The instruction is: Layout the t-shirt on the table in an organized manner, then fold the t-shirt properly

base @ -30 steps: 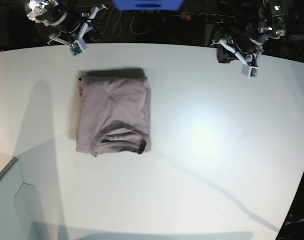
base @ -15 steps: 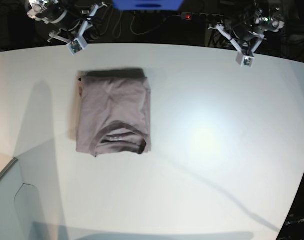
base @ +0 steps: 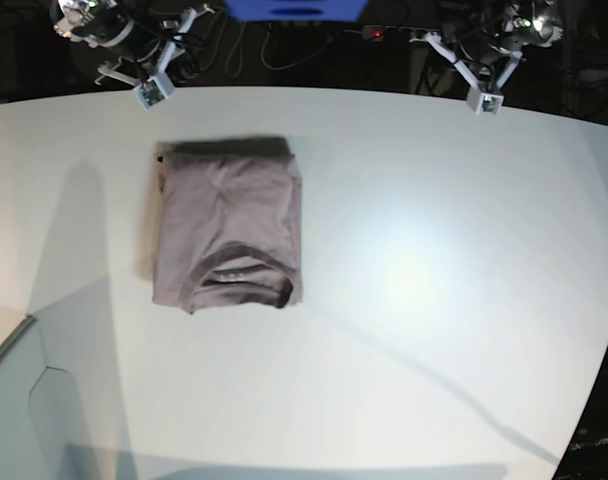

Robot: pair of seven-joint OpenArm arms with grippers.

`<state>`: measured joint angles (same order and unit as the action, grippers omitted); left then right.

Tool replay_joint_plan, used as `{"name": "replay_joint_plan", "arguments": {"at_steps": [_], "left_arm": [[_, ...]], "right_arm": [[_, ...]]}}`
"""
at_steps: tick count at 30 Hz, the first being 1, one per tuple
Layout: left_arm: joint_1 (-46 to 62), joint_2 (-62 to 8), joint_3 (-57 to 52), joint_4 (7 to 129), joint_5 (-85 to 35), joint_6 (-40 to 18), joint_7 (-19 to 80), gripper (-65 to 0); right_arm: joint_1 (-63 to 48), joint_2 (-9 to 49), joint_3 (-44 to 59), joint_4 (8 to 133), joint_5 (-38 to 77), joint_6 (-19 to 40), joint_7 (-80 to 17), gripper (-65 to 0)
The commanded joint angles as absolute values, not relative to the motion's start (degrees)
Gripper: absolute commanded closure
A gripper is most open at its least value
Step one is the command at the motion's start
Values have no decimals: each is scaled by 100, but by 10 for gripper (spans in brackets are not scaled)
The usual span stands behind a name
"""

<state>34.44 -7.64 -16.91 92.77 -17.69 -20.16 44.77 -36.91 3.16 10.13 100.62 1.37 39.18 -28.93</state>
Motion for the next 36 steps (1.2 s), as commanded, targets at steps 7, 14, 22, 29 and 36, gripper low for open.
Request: {"name": "replay_joint_plan", "arguments": {"at_steps": [7, 14, 22, 29, 36], "left_arm": [[3547, -796, -1710, 8752, -1824, -2053, 3943, 0], [3521, -796, -1701, 7600, -1824, -2062, 3336, 0], [3020, -848, -1692, 6009, -1288, -2062, 2466, 0], [2413, -840, -1701, 4470, -708, -2062, 1481, 0], [1631, -919, -1666, 2721, -673, -2062, 804, 0]], "right_arm": [[-3758, 356, 1033, 9754, 207, 4000, -2774, -69], [-3978, 356, 1033, 9147, 207, 4000, -2009, -69], [-3934, 365, 989, 8215, 207, 4000, -1560, -69], [-3477, 391, 1007, 6826, 198, 4000, -989, -69], [-2826, 567, 998, 4936, 198, 4000, -57, -69]]}}
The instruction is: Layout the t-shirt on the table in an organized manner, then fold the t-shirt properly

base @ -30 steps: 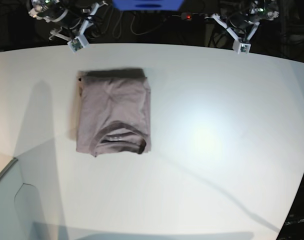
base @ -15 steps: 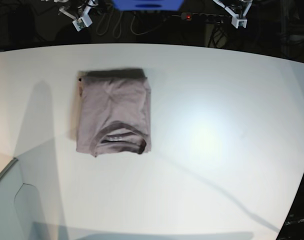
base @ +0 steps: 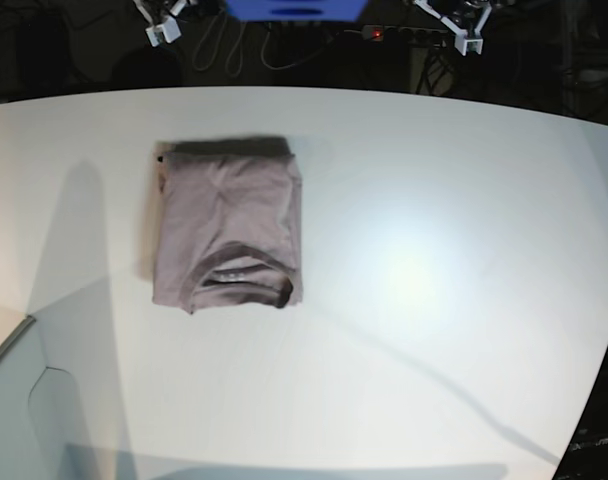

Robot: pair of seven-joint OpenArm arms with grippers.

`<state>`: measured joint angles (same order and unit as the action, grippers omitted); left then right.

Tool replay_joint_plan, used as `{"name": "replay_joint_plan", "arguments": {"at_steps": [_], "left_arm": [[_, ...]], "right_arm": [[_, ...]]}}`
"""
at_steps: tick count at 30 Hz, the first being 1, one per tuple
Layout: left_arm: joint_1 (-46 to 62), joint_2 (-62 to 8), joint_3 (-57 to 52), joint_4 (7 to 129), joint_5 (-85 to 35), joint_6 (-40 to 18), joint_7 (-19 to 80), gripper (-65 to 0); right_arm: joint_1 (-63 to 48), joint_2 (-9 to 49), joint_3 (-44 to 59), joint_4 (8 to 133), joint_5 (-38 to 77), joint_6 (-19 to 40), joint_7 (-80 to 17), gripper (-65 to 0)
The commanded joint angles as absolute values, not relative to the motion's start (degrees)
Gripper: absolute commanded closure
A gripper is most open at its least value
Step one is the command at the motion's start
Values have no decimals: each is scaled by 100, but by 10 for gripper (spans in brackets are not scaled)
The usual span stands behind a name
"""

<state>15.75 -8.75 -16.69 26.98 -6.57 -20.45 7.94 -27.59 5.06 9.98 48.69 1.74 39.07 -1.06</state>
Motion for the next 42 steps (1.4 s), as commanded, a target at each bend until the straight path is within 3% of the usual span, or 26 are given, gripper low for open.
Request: {"name": "replay_joint_plan", "arguments": {"at_steps": [1, 9, 14, 19, 21, 35, 42], "left_arm": [[1508, -927, -1666, 2440, -620, -2062, 690, 0], [488, -901, -1666, 813, 725, -2009, 330, 0], [400, -875, -1675, 725, 963, -2000, 523, 0], [338, -875, -1675, 725, 963, -2000, 699, 0], [330, -875, -1684, 725, 954, -2000, 699, 0], [171, -585, -1701, 760, 936, -1991, 664, 0], [-84, -541, -1710, 778, 435, -1473, 646, 0]], "right_arm": [[-2730, 602, 989, 4664, 198, 4000, 57, -69], [-1736, 716, 980, 2158, 198, 3864, 1182, -69], [-1446, 699, 980, 1182, 198, 2316, 1991, -69], [-1411, 374, 980, 1112, 198, 127, 2264, -69], [-1358, 268, 980, 1086, 198, -286, 2246, -69], [-1226, 31, 936, 1077, 198, -708, 2220, -69], [-1165, 171, -356, 1077, 198, -708, 2211, -69]]}}
